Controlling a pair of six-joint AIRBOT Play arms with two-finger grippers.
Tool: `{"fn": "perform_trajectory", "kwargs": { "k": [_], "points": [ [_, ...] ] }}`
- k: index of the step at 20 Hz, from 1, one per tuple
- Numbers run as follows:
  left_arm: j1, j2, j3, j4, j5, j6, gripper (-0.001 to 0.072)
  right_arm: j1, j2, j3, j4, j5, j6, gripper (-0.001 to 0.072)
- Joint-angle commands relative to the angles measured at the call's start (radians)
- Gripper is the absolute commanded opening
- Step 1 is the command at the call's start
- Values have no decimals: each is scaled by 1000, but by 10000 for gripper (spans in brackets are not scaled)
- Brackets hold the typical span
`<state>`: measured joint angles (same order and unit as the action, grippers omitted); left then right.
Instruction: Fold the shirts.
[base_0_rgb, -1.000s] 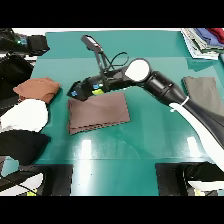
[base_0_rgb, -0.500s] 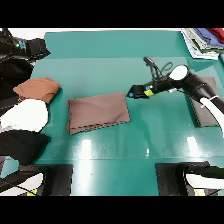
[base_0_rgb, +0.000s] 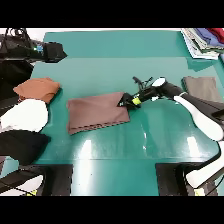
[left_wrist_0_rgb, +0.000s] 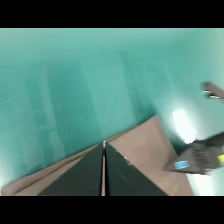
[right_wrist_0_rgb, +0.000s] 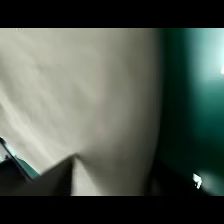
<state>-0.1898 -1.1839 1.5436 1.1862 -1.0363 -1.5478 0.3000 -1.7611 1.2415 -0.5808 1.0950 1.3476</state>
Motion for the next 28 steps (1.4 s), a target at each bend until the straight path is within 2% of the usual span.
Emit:
{"fn": "perform_trajectory", "kwargs": {
  "k": [1,3,7,11,14,15,16,19,24,28],
  "points": [
    [-56,-5,-1,-6,47,-34,27,85,-101,110,55,-4,-7,256],
    [-111,-18,-1,-5,82,-42,27,98,-105,167,52,-27,-32,19],
    [-226,-55,-1,11,68,-40,27,-60,-3,288,-132,-10,12,18],
    [-286,-61,-1,11,125,-41,27,-385,130,393,-374,-14,93,18],
    [-291,-61,-1,10,149,-42,27,-640,148,476,-388,26,93,18],
    [-291,-61,-1,10,149,-42,27,-640,148,476,-388,26,93,18],
    [-291,-61,-1,10,151,-46,27,-767,147,502,-388,27,93,18],
    [-291,-61,-1,9,156,-53,27,-896,146,505,-388,5,106,18],
    [-291,-61,-1,8,158,-76,28,-954,145,520,-387,6,110,18],
    [-291,-61,-1,7,152,-75,27,-930,149,650,-380,61,113,18]
  ]
}}
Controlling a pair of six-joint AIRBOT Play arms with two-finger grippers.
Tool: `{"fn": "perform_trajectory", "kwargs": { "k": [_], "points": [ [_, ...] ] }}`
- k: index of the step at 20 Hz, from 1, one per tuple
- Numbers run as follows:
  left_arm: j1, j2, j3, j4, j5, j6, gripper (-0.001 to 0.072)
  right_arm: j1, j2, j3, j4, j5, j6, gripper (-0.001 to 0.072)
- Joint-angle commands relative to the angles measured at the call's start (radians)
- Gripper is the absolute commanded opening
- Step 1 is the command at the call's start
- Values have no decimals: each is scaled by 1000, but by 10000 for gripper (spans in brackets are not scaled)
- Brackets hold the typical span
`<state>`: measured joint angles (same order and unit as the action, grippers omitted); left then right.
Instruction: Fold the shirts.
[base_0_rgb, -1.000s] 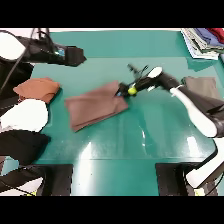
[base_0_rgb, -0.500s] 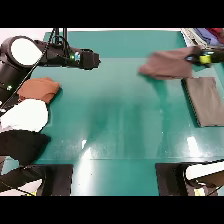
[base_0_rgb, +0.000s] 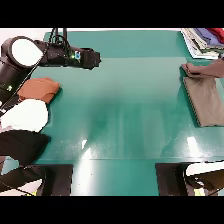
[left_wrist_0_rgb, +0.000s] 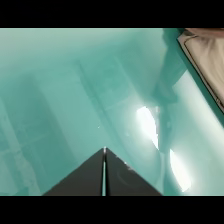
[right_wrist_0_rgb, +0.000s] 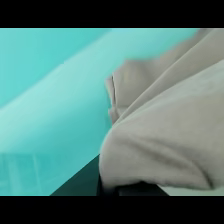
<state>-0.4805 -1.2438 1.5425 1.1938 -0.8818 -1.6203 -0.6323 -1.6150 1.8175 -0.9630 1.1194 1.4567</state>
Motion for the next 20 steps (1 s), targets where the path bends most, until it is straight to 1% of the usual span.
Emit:
{"fn": "perform_trajectory", "kwargs": {
  "k": [1,2,4,7,9,11,12,16,17,19,20],
  "points": [
    [-1,-1,0,0,-3,-3,28,9,8,114,2,49,22,18],
    [-1,-1,0,0,-5,-2,28,10,12,149,-1,63,43,18],
    [-1,-1,0,2,-17,0,28,8,22,195,-12,119,55,18],
    [-1,-1,0,3,-36,6,28,-7,47,200,-114,216,103,18],
    [-1,-1,0,3,-47,6,28,-23,74,182,-159,249,114,18],
    [-1,-1,0,3,-56,12,28,-45,129,95,-166,252,114,18],
    [-1,-1,0,3,-58,28,28,-58,154,40,-166,253,114,18],
    [-1,-1,0,3,-62,32,28,-114,256,-215,-166,254,103,27],
    [-1,-1,0,3,-62,34,28,-127,276,-269,-166,254,84,110],
    [-1,-1,0,3,-64,50,28,-145,310,-368,-192,265,68,519],
    [-1,-1,0,3,-66,50,28,-153,322,-401,-222,296,68,617]
  ]
}}
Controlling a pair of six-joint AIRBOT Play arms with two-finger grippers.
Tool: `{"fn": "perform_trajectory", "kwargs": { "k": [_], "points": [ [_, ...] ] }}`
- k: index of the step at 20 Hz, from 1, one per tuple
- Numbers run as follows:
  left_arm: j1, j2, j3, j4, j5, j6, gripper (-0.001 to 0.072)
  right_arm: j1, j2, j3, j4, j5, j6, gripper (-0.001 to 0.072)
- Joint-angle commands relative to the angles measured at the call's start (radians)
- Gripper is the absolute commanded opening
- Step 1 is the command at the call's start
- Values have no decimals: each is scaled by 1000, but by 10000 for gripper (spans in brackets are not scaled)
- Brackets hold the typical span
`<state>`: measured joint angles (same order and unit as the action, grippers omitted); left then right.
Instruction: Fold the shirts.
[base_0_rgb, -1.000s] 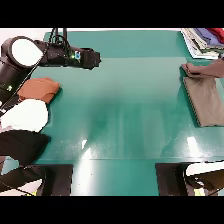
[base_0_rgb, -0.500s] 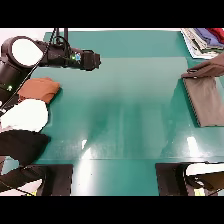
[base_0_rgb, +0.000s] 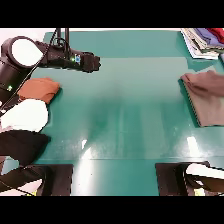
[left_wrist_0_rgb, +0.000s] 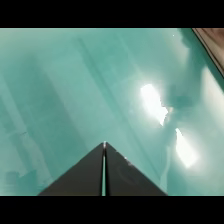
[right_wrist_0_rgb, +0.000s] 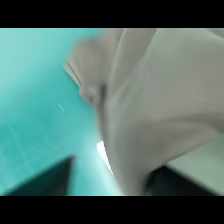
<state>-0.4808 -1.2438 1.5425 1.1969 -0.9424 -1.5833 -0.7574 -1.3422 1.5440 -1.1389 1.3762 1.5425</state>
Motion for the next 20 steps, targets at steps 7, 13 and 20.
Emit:
{"fn": "perform_trajectory", "kwargs": {
  "k": [7,13,20],
  "points": [
    [0,-1,0,0,-5,13,29,1,280,-229,102,-93,-18,623],
    [0,-1,0,0,21,13,28,377,397,-229,143,-192,-26,621],
    [0,-1,0,0,38,13,29,697,401,-229,141,-199,-93,18]
  ]
}}
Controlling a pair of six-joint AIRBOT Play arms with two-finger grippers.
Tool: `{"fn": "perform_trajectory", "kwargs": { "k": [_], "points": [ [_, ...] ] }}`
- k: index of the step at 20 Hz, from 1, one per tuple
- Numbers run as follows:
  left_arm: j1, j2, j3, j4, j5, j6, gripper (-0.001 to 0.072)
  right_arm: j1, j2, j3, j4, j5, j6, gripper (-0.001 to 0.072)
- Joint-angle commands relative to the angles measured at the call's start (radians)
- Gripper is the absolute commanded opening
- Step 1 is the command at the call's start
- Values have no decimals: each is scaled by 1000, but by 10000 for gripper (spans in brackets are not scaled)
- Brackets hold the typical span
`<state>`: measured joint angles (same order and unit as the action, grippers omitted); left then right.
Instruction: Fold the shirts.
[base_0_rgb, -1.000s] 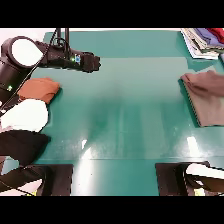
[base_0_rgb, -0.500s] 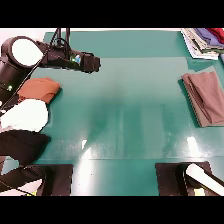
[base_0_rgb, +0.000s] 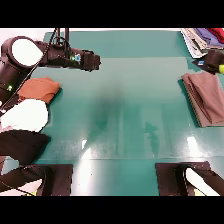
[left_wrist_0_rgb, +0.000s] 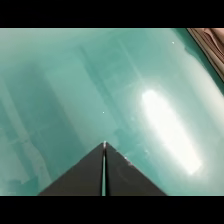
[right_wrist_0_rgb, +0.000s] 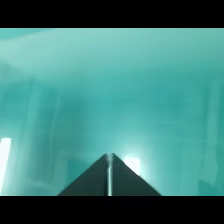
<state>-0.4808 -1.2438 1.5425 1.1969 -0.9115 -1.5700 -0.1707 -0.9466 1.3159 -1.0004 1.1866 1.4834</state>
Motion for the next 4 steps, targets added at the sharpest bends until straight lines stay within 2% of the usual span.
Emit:
{"fn": "perform_trajectory", "kwargs": {
  "k": [1,4],
  "points": [
    [0,-1,0,0,7,0,29,126,5,0,3,-9,-34,19],
    [0,-1,0,0,7,0,28,136,5,0,4,-5,-33,19]
  ]
}}
